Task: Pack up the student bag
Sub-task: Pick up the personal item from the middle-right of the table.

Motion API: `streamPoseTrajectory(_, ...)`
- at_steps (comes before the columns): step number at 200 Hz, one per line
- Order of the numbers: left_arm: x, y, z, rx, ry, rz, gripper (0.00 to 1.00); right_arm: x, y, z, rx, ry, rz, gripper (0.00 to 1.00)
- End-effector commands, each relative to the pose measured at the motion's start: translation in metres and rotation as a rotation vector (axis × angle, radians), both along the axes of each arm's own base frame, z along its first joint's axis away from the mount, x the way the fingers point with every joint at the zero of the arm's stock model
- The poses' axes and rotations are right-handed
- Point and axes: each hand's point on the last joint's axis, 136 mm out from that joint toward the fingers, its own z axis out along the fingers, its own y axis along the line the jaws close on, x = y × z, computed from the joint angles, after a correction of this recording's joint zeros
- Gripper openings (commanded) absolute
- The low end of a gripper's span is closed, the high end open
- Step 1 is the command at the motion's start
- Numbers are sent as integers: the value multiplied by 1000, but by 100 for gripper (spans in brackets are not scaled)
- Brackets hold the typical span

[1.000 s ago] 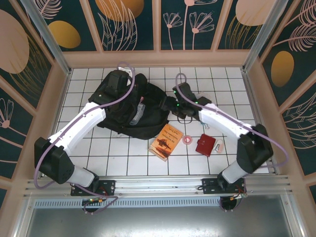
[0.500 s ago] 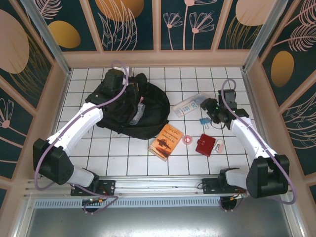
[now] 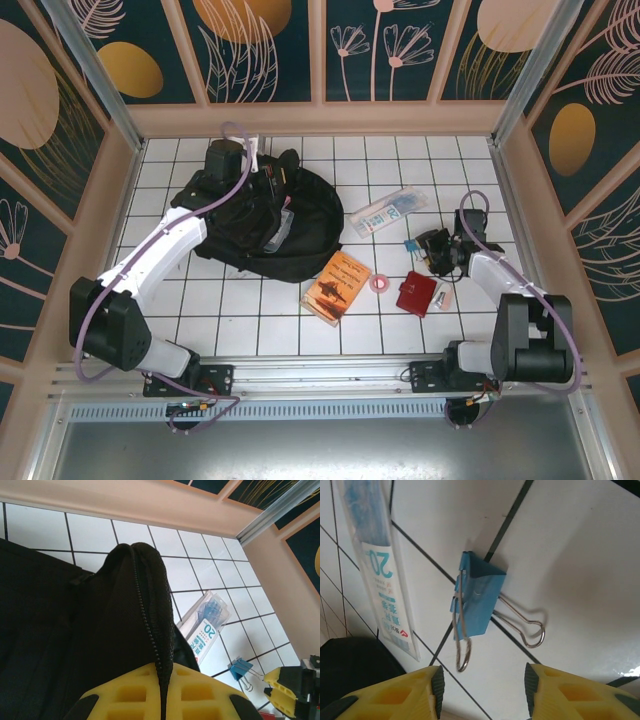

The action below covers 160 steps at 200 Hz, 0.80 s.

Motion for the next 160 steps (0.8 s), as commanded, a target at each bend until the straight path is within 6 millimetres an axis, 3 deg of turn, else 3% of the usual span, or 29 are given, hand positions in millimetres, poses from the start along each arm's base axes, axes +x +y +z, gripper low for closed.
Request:
streamPoseTrajectory(1, 2, -4, 6, -44, -22, -24, 0, 18, 3, 7, 82, -78, -19, 48)
streamPoseTrajectory(39, 2, -6, 3, -47, -15, -33, 0, 33, 2, 9, 116, -124, -36, 39)
streamPoseTrajectory(101, 1, -6, 5, -55, -20, -37, 0, 31, 4, -6, 129, -80, -34, 2)
streamPoseTrajectory(115, 1, -7, 5, -60, -17, -40, 0, 29, 4, -5, 120, -80, -31, 0)
streamPoseTrajectory(132, 2, -6, 6, -64, -19, -36, 0, 29, 2, 5, 103, -104, -29, 0)
streamPoseTrajectory(160, 2, -5, 11, -72, -27, -34, 0, 40, 15, 45, 19, -199, 52, 0)
